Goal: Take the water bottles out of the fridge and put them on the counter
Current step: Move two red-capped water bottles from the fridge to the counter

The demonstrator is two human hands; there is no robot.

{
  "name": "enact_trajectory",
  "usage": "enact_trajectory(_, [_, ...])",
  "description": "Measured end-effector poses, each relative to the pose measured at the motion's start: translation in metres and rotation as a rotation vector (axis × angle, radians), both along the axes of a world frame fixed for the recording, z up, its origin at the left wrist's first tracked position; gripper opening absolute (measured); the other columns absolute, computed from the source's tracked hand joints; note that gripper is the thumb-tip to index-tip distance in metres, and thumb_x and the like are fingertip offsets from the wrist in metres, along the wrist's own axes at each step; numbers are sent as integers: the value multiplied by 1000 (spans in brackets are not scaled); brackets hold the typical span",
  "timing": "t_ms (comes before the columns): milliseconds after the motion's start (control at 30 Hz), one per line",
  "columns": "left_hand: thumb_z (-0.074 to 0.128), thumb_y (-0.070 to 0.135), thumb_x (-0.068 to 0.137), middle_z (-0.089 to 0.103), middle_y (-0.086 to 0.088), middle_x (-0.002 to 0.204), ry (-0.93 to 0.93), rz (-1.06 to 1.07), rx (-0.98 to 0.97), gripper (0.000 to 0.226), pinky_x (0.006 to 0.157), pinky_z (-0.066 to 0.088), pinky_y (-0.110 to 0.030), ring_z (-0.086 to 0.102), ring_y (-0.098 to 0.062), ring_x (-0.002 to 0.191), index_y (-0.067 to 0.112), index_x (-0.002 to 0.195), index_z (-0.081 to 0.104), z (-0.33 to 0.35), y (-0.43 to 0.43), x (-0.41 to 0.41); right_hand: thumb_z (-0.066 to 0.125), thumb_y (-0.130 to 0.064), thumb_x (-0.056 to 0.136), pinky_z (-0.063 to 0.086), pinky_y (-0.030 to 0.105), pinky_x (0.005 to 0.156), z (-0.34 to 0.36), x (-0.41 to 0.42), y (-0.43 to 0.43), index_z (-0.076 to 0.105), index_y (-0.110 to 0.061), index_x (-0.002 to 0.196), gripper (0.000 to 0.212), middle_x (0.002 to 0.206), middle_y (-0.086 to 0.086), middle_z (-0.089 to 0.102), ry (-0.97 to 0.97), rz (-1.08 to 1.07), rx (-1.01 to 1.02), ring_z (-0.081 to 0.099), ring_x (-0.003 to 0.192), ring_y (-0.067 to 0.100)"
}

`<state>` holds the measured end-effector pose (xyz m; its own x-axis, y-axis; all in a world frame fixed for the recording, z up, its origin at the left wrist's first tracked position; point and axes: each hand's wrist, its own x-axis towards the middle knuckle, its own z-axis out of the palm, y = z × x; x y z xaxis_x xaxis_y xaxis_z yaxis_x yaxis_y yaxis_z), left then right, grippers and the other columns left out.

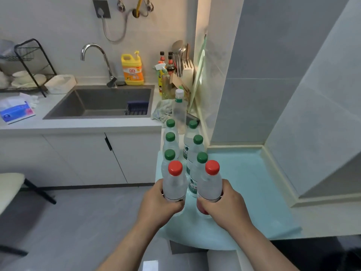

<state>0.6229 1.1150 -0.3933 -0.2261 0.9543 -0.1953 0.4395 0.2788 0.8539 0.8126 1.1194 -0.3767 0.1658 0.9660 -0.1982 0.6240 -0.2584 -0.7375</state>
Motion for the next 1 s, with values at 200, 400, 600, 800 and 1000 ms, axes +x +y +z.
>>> enact_trajectory(200, [78, 37, 56, 71, 19, 86, 10, 34, -38, 43, 70, 58, -33, 67, -3, 77, 38, 95, 62, -30, 12, -9, 77, -44, 65, 54, 32, 60, -26, -7, 13, 51, -30, 88, 37, 79, -10, 66, 8, 0, -26, 63, 71, 12])
enact_trajectory(400, [79, 39, 57, 70, 20, 87, 20, 41, -54, 42, 72, 58, -33, 67, -2, 80, 39, 94, 60, -45, 17, -8, 80, -45, 65, 56, 35, 64, -39, -10, 19, 52, -31, 92, 41, 82, -11, 66, 30, 6, -9, 64, 74, 11])
enact_trajectory(600, [81, 33, 57, 70, 18, 87, 16, 23, -48, 44, 74, 58, -34, 66, -3, 81, 36, 97, 62, -57, 20, -3, 82, -42, 66, 57, 34, 68, -52, -9, 19, 53, -33, 96, 42, 85, -13, 67, 78, 7, -1, 64, 77, 7])
enact_trajectory(800, [82, 35, 58, 71, 18, 89, 20, 16, -38, 47, 76, 58, -35, 66, 0, 83, 37, 100, 61, -70, 18, -4, 85, -38, 66, 55, 26, 70, -67, -5, 14, 51, -46, 94, 44, 88, -19, 67, 129, 4, -2, 64, 81, 0])
enact_trajectory(1000, [84, 38, 59, 69, 21, 94, 20, -20, -39, 52, 79, 58, -34, 64, 1, 88, 39, 104, 57, -73, 18, -7, 87, -37, 68, 45, 9, 65, -72, -5, 12, 50, -50, 96, 49, 91, -25, 66, 171, -2, 18, 60, 83, -15])
